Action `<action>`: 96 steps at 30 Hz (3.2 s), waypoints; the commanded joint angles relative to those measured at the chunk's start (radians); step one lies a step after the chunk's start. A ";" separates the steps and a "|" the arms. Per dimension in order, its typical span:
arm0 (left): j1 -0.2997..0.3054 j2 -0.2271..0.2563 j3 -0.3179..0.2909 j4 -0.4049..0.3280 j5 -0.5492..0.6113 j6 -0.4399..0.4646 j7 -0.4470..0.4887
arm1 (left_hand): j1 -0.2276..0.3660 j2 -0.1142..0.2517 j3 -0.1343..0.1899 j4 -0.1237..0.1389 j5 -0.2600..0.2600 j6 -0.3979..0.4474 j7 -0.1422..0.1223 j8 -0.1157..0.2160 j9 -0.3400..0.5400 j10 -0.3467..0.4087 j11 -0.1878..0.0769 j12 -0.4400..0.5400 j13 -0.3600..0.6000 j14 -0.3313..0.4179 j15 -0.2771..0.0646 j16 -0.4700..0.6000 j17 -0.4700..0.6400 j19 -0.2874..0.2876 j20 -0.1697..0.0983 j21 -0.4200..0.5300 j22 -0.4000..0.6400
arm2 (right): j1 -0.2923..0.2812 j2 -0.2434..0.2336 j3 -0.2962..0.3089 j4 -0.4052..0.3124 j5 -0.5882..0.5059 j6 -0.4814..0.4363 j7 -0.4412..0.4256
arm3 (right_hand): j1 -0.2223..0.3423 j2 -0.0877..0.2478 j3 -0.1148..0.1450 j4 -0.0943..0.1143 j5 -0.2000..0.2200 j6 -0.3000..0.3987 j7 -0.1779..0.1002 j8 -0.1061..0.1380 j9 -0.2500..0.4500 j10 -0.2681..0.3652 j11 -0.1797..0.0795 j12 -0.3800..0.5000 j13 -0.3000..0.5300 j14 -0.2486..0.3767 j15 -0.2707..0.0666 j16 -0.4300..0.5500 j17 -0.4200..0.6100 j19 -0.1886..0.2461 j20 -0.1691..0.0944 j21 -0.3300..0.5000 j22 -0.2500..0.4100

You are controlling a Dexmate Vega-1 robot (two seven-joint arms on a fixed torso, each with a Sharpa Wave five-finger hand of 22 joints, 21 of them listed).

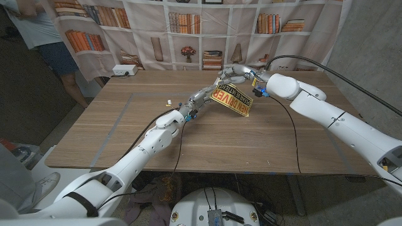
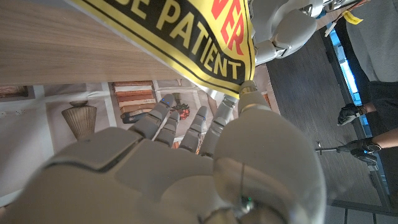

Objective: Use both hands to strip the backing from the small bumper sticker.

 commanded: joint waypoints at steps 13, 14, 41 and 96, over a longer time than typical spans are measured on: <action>0.011 -0.005 0.000 -0.010 0.028 -0.019 0.053 | 0.080 0.016 0.063 -0.072 -0.007 0.056 -0.010 0.025 0.012 0.030 -0.011 0.009 0.021 0.024 -0.020 0.010 0.006 0.020 -0.088 0.001 0.011 | -0.003 -0.003 0.006 0.002 -0.005 -0.009 0.003 | 0.002 0.011 -0.007 -0.002 0.011 0.002 -0.003 -0.004 0.006 0.003 -0.010 -0.006 0.003 0.004 -0.168 0.003 0.002 0.007 -0.117 0.009 0.004; 0.018 -0.001 0.002 -0.028 0.040 -0.013 0.081 | 0.080 0.016 0.063 -0.072 -0.007 0.058 -0.012 0.026 0.012 0.029 -0.011 0.009 0.021 0.024 -0.020 0.010 0.006 0.020 -0.088 0.001 0.011 | -0.003 -0.004 0.006 0.002 -0.005 -0.008 0.003 | 0.002 0.011 -0.007 -0.002 0.011 0.002 -0.004 -0.004 0.006 0.003 -0.010 -0.006 0.003 0.004 -0.168 0.003 0.002 0.007 -0.116 0.009 0.004; 0.097 0.022 -0.032 -0.137 0.050 -0.047 0.216 | 0.072 0.015 0.064 -0.071 -0.002 0.054 -0.024 0.023 0.010 0.029 -0.012 0.006 0.027 0.024 -0.019 0.009 0.005 0.017 -0.089 0.001 0.011 | -0.088 -0.065 0.069 -0.106 0.004 -0.123 -0.085 | 0.003 0.012 -0.011 -0.001 0.011 0.003 0.000 -0.007 0.014 0.008 -0.006 -0.006 0.003 0.009 -0.167 0.003 0.001 0.008 -0.115 0.012 0.004; 0.176 0.083 -0.106 -0.219 0.005 -0.083 0.272 | 0.064 0.016 0.071 -0.076 0.000 0.060 -0.029 0.025 0.008 0.042 -0.014 0.003 0.033 0.027 -0.019 0.007 0.004 0.013 -0.089 0.002 0.011 | -0.114 -0.093 0.105 -0.170 0.007 -0.316 -0.201 | 0.005 0.012 -0.017 0.001 0.011 0.010 -0.001 -0.018 0.018 0.010 -0.004 -0.007 0.003 0.011 -0.168 0.003 0.002 0.006 -0.106 0.015 0.004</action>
